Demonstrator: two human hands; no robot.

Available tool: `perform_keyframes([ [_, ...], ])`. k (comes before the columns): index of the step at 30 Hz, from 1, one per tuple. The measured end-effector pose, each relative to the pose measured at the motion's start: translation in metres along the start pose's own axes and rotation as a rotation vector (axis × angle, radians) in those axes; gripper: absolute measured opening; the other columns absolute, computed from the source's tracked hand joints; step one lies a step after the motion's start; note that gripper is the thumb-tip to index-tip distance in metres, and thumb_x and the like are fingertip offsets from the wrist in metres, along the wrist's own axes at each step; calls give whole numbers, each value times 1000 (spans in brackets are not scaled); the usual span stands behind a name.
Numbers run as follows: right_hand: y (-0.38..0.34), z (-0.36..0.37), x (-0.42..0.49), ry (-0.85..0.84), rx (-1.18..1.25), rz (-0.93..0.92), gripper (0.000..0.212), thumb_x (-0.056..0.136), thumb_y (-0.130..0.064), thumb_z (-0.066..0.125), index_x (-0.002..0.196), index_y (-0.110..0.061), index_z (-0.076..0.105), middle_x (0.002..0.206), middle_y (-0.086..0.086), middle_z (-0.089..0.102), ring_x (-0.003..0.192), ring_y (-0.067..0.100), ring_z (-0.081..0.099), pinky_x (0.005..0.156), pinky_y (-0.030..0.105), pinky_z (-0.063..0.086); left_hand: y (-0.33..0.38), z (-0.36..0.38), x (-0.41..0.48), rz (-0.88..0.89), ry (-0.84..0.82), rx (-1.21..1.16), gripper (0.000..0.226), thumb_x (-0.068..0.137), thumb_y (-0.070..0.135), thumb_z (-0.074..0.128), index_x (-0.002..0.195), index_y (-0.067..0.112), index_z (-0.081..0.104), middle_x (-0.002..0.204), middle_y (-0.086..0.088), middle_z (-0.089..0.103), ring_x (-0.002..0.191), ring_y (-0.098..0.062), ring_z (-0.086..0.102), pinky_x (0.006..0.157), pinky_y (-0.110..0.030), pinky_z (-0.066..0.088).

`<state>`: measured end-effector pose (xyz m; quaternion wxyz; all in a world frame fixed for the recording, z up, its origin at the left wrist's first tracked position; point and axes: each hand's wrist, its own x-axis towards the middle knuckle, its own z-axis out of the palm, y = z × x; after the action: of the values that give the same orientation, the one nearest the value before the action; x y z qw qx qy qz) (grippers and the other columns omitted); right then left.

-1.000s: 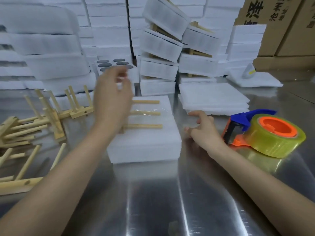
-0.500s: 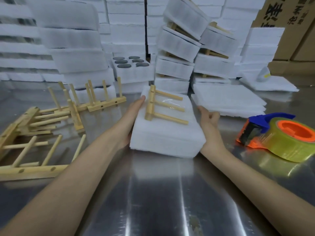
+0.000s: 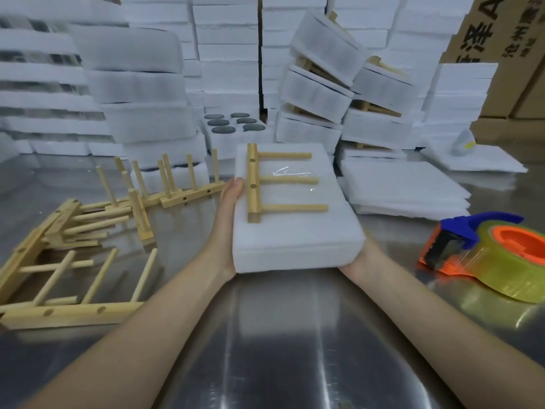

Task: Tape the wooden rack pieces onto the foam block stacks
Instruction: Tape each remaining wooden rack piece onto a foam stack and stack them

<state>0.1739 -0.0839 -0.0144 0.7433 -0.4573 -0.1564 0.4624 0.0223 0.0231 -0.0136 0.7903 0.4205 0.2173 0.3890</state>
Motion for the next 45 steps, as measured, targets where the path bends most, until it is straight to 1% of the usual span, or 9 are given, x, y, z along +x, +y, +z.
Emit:
perform_keyframes([
  [3,-4,-3,-1,0,-13,-46,24,94,-9,49,79,-9,67,67,3,72,54,16,68,48,23,54,-1,1,3,19,-8,-12,71,82,54,58,145,27,39,142,-7,50,127,-30,52,108,-53,37],
  [10,-8,-8,-7,-190,-27,-50,28,92,-15,49,85,-17,77,96,5,74,84,23,68,85,37,51,-5,5,2,29,-106,-198,67,84,52,52,143,22,43,142,-11,51,130,-32,49,110,-52,35],
  [14,-6,-1,-12,-345,237,41,23,70,-14,65,86,-16,80,109,6,72,98,24,69,105,44,43,-6,8,2,54,-228,-326,50,92,50,41,121,16,65,120,-10,67,112,-30,63,90,-45,53],
  [18,1,5,-10,-396,104,-9,28,84,-15,62,109,-16,73,121,8,68,113,27,62,103,44,46,-5,4,9,-11,-191,-378,56,96,53,40,132,15,59,135,-13,57,127,-35,51,111,-53,33],
  [22,-6,-3,0,-246,154,-7,52,102,-40,31,98,-18,78,110,6,72,101,27,68,91,40,50,-7,-1,11,12,-121,-265,47,92,51,46,117,19,70,120,-10,67,111,-29,63,98,-45,49],
  [29,-10,-17,-1,-435,-19,77,45,97,-54,38,118,-28,69,129,-2,63,119,17,60,94,32,52,-11,-1,7,40,-57,-163,71,85,49,56,147,22,37,149,-14,41,134,-34,43,113,-52,30],
  [36,-14,-9,2,-297,16,110,50,101,-52,31,101,-30,76,111,-3,72,99,17,70,76,33,57,-12,3,1,-49,-25,-174,58,92,65,37,106,24,75,111,-6,72,101,-25,69,75,-37,58],
  [41,-14,-7,0,-187,-143,-128,40,90,-56,47,108,-31,74,113,-4,71,102,13,68,86,36,53,-9,6,0,-2,176,-32,49,94,60,40,127,29,61,118,-6,69,108,-27,66,96,-47,50],
  [45,-23,-19,-8,-193,-844,-1112,45,89,-55,53,127,-30,53,138,-6,50,130,13,46,112,34,33,-9,9,0,139,280,-2,37,102,40,42,136,31,51,125,-5,65,116,-26,61,102,-49,46],
])
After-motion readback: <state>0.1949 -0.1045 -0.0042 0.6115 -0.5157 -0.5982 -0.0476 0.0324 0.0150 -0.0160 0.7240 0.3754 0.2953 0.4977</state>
